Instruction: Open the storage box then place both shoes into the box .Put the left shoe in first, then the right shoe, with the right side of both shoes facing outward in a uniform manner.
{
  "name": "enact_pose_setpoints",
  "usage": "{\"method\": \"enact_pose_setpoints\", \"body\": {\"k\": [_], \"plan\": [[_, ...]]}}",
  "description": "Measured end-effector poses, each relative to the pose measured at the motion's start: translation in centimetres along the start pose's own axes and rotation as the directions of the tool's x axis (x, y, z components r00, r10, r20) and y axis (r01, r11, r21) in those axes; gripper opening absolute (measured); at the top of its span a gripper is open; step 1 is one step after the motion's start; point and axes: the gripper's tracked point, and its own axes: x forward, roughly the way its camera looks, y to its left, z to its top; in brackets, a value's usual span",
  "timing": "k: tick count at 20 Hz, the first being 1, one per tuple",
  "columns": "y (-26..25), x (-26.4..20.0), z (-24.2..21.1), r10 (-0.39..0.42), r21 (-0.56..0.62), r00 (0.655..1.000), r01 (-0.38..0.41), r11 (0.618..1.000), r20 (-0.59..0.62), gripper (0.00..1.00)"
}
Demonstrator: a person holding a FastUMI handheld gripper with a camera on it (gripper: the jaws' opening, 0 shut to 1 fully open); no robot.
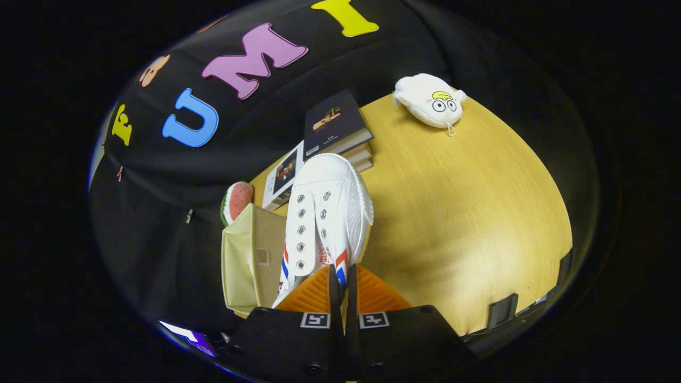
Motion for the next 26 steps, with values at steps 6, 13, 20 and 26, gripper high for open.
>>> {"method": "enact_pose_setpoints", "body": {"k": [6,13,20,26], "plan": [[9.2,-0.4,-0.1,0.097,-0.034,0.995,-0.096,0.995,0.005,0.05],[17.1,3.9,-3.8,0.129,-0.119,0.99,-0.135,0.984,-0.06,0.05],[19.1,8.5,-7.9,0.058,-0.22,0.991,-0.084,0.972,-0.119,0.05],[18.0,10.7,-9.6,-0.011,-0.24,0.99,-0.023,0.97,-0.141,0.05]]}}
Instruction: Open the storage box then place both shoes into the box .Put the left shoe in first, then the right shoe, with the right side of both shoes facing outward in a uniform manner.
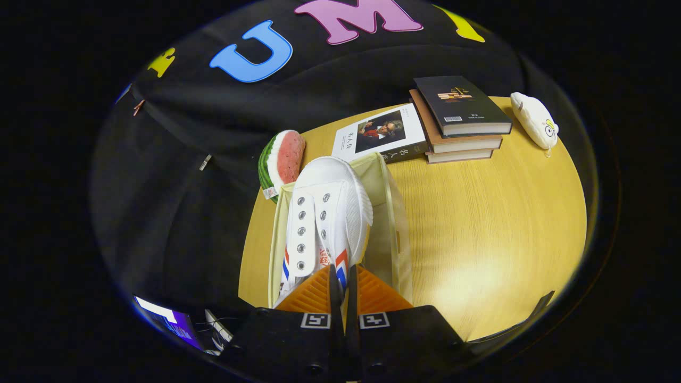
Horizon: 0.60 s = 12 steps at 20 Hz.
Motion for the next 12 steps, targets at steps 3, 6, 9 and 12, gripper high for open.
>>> {"method": "enact_pose_setpoints", "body": {"k": [3,6,9,12], "plan": [[0.1,0.5,0.0,-0.003,0.036,1.0,0.003,0.999,-0.014,0.06],[3.7,-0.1,2.0,0.118,0.071,0.992,-0.121,0.99,0.042,0.32],[4.1,-2.1,3.4,0.138,0.075,0.984,-0.147,0.986,0.114,0.99],[2.8,-4.2,4.3,0.102,0.034,0.98,-0.109,0.993,0.173,0.99]]}}
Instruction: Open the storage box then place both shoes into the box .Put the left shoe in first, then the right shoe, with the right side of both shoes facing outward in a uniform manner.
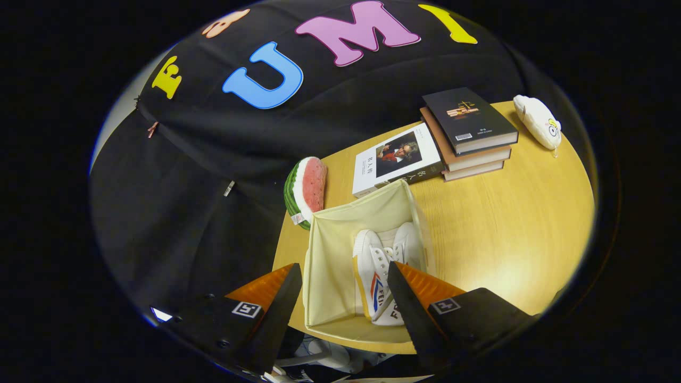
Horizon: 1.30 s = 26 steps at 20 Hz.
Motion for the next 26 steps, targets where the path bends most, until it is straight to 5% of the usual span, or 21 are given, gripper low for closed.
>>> {"method": "enact_pose_setpoints", "body": {"k": [7,15,20,24,26], "plan": [[-2.9,-7.0,5.3,-0.068,-0.095,0.964,0.095,0.991,0.257,0.99],[-8.9,-18.0,11.9,-0.163,-0.193,0.812,0.319,0.928,0.561,0.99],[-8.2,-23.4,14.9,-0.071,-0.367,0.714,0.44,0.82,0.697,0.99],[-6.9,-25.4,16.3,-0.015,-0.395,0.657,0.471,0.789,0.754,0.99],[-6.2,-25.8,16.3,0.014,-0.389,0.643,0.446,0.806,0.766,0.97]]}}
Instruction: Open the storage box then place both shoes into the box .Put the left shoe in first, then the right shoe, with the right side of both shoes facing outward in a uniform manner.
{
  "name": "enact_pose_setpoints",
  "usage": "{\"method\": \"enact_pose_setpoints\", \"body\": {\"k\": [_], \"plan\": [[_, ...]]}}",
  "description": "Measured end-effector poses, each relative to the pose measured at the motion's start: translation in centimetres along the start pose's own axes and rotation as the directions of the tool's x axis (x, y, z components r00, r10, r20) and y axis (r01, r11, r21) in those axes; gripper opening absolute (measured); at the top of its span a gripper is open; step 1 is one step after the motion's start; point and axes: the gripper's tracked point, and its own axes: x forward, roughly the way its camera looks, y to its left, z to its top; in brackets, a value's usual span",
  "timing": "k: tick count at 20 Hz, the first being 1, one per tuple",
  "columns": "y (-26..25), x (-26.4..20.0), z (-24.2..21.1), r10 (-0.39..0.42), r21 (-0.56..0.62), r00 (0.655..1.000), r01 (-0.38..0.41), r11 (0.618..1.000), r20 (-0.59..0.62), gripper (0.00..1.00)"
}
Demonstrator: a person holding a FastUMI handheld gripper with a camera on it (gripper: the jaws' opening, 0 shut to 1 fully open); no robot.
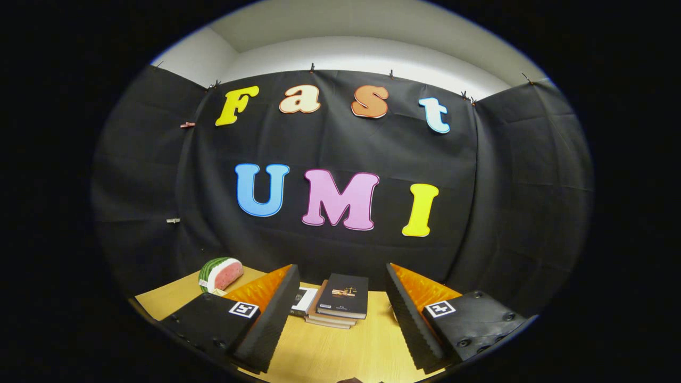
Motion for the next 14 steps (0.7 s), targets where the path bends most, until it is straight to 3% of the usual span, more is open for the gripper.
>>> {"method": "enact_pose_setpoints", "body": {"k": [14], "plan": [[2.4,1.0,0.4,0.016,0.044,1.0,-0.017,0.999,0.016,0.97]]}}
